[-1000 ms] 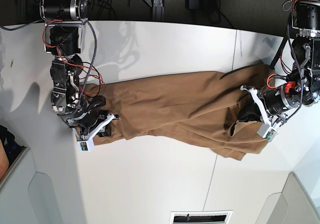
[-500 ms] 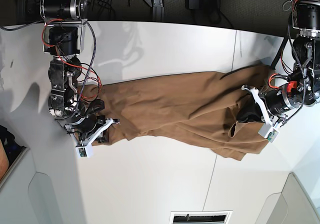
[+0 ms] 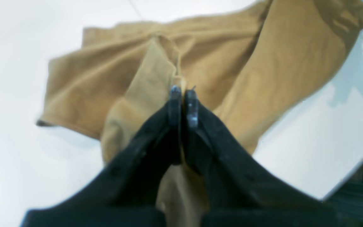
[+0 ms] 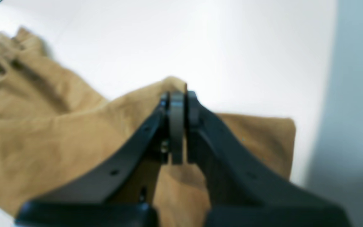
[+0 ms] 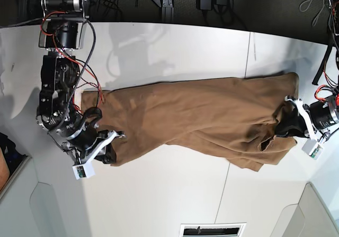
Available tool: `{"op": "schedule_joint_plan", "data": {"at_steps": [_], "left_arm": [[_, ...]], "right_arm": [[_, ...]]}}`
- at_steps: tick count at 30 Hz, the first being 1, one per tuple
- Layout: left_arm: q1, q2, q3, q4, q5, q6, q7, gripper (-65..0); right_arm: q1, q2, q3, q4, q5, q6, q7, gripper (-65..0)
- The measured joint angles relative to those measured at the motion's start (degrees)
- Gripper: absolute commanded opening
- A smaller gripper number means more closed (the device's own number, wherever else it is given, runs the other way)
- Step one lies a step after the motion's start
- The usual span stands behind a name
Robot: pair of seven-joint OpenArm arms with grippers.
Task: Layout the t-shirt on the table in an organized manner, then fold the t-shirt properly
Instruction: 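Lift the shirt with both grippers and lay it flat, spreading it out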
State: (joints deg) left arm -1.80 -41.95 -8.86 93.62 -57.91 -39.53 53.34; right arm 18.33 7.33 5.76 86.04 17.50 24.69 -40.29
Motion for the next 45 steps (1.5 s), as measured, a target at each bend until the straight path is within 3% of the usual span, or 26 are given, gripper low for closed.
{"op": "schedule_joint_plan", "data": {"at_steps": [5, 11, 17, 27, 33, 34, 36, 38, 42, 45], "left_arm": [[7.0, -3.6, -2.7, 2.9, -7.5, 0.0, 4.4, -65.0], [16.9, -4.1, -13.4, 10.5, -12.9, -0.1, 7.6, -65.0], [26.1, -4.2, -20.5, 15.8, -17.6, -0.2, 11.5, -65.0], [37.9, -4.3, -20.9, 16.4, -18.7, -0.2, 13.2, -65.0], [42.0, -4.2, -20.9, 16.4, -19.5, -0.2, 13.7, -48.2], [42.0, -4.2, -20.9, 16.3, -19.5, -0.2, 13.5, -44.6], [42.0, -4.2, -20.9, 16.4, -19.3, -0.2, 12.1, -38.0], [41.9, -4.2, -20.9, 16.4, -18.2, -0.2, 11.1, -36.1], [40.1, -4.2, -20.9, 16.3, -15.8, -0.2, 10.3, -36.2], [37.0, -3.6, -22.4, 16.3, -15.6, -0.2, 7.4, -36.2]], "right_arm": [[-10.4, 3.5, 0.0, 7.3, 2.4, 0.1, -0.9, -65.0], [-22.0, 6.9, 0.1, 17.4, 3.6, 0.7, -0.8, -65.0], [-30.4, 7.9, 3.3, 24.3, 3.8, 0.9, -0.9, -65.0], [-38.5, 8.5, 5.7, 26.1, 4.0, 2.5, -0.7, -65.0], [-42.0, 8.5, 5.7, 26.1, 3.4, 2.5, -0.7, -65.0], [-42.0, 8.5, 5.7, 26.1, 3.5, 2.5, -0.7, -61.7], [-41.8, 8.5, 5.7, 26.1, 3.4, 2.5, 0.8, -45.1], [-41.6, 8.5, 5.7, 26.1, 3.5, 2.5, 2.6, -35.3], [-39.1, 8.5, 5.7, 26.1, 3.3, 1.4, 3.4, -34.6], [-34.7, 8.1, 5.7, 26.1, 3.7, -2.3, 4.5, -34.7]]}}
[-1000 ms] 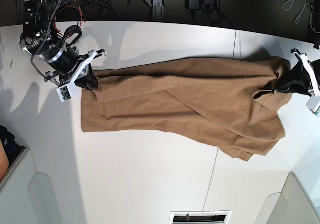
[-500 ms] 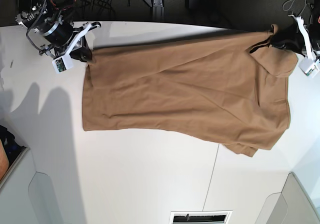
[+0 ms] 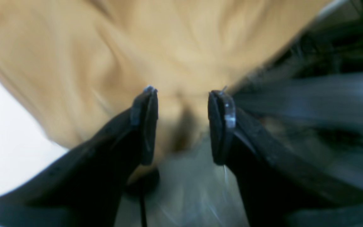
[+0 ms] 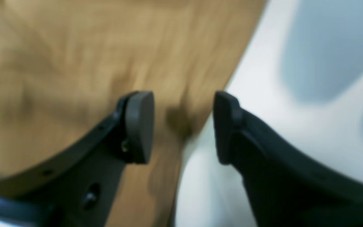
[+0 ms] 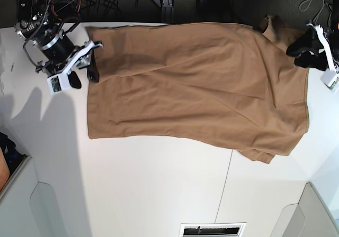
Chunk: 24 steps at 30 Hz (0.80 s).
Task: Layout the t-shirt on the table in an organized manner, then fold the t-shirt properly
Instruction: 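Lift the shirt with both grippers and lay it flat, spreading it out, then grasp the shirt hem with the left gripper and pull it outward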
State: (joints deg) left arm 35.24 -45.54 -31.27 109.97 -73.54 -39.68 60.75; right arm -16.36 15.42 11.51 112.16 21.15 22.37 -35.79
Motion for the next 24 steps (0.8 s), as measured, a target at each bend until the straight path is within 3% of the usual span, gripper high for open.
{"op": "schedule_joint_plan", "data": {"at_steps": [2, 5, 9, 11, 19, 24], "left_arm": [[-2.7, 1.5, -1.1, 0.0, 2.6, 0.0, -3.3, -36.4], [-7.0, 2.6, -0.9, -0.2, 7.0, 0.0, -8.7, -42.0], [-12.7, 2.5, 0.4, -4.3, 14.6, 0.0, -15.3, -59.9], [-15.0, 2.5, 1.9, -7.8, 16.8, -0.1, -16.7, -64.4], [-25.9, 2.7, 15.6, -28.3, 21.7, 0.0, -21.1, -65.0], [-34.2, 4.3, 23.9, -39.3, 25.7, 0.1, -21.5, -65.0]], "right_arm": [[2.4, -0.7, 0.0, 0.0, -0.5, -1.6, 0.2, -40.1], [5.5, -2.4, 0.1, -1.3, -2.2, -1.4, -0.2, -65.0], [9.8, -5.0, 0.1, -5.1, -3.0, -0.4, 0.0, -65.0], [11.5, -5.9, 0.1, -8.5, -3.0, 0.8, 0.2, -65.0], [20.9, -6.4, -0.1, -26.3, -3.3, 3.6, 0.6, -65.0], [26.4, -6.4, -0.1, -37.6, -4.5, 3.8, 1.5, -65.0]]}}
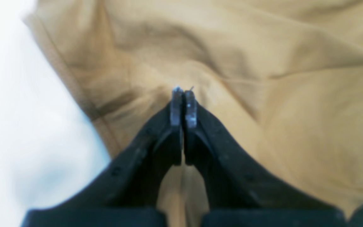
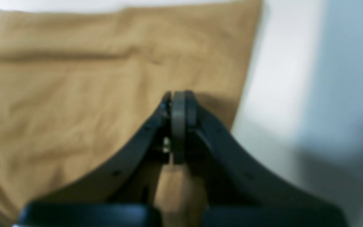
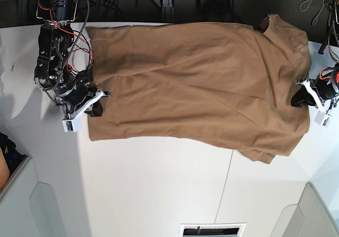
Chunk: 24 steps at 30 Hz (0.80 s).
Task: Layout the t-shirt on the table in an organized manner, then fold the t-shirt properly
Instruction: 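Grasp the shirt hem with the left gripper and pull it outward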
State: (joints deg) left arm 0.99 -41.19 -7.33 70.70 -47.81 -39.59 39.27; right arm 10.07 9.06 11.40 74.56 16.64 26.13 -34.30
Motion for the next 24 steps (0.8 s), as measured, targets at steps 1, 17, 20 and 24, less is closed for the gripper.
{"op": "schedule_joint_plan", "data": {"at_steps": [1, 17, 20, 24], "left_arm": [[-1.4, 0.8, 1.3, -1.9, 0.8, 0.1, -0.4, -65.0], [-24.9, 10.0, 16.9, -17.3, 14.2, 4.7, -0.5, -65.0], [-29.4, 12.2, 20.9, -20.2, 15.3, 4.6, 0.6, -65.0], [-34.0, 12.9, 24.2, -21.1, 13.0, 4.6, 3.5, -65.0]], "right_arm": [[1.2, 0.0, 0.0, -1.6, -0.6, 0.1, 0.3, -65.0], [8.1, 4.7, -0.1, -5.5, -7.9, -6.8, 1.1, -65.0], [8.2, 5.2, 0.0, -5.5, -8.6, -9.0, 1.1, -65.0], [7.9, 5.2, 0.0, -5.5, -6.6, -9.2, 0.8, -65.0]]}}
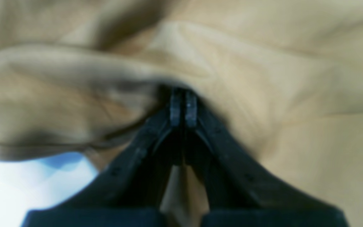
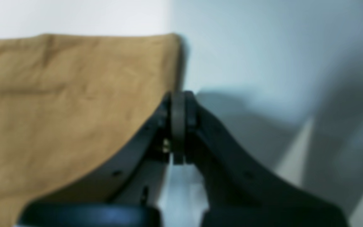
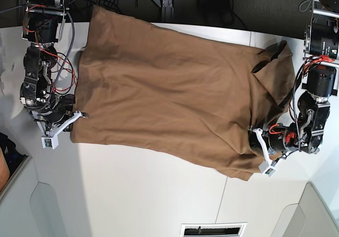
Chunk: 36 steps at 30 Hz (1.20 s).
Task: Layout the t-shirt on the table in an organized manner, then fold the t-shirt properly
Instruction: 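Grasp the shirt hem with the left gripper and pull it outward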
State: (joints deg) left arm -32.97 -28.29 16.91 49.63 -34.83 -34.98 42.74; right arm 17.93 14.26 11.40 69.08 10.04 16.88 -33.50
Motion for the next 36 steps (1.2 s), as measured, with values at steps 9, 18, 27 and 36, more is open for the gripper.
{"op": "schedule_joint_plan", "data": {"at_steps": [9, 18, 27, 36], "left_arm": [[-2.3, -13.6, -0.1, 11.6, -21.1, -3.4, 11.0, -48.4], [10.3, -25.8, 0.1, 18.4, -41.6, -4.5, 23.0, -41.7], [25.9, -27.6, 0.3, 36.4, -37.2, -4.6, 20.6, -34.9], [29.5, -25.2, 0.3, 43.9, -19.0, -4.7, 12.7, -34.9]], "right_arm": [[-0.1, -0.8, 0.0, 3.0, 8.3, 5.6, -1.9, -65.0], [-1.0, -5.2, -0.1, 4.9, 9.0, 7.8, -3.4, -65.0], [-1.0, -6.0, 0.0, -1.9, 4.2, 7.7, 1.2, -65.0], [-0.8, -6.0, 0.0, -2.9, 4.1, 7.8, 2.0, -65.0]]}}
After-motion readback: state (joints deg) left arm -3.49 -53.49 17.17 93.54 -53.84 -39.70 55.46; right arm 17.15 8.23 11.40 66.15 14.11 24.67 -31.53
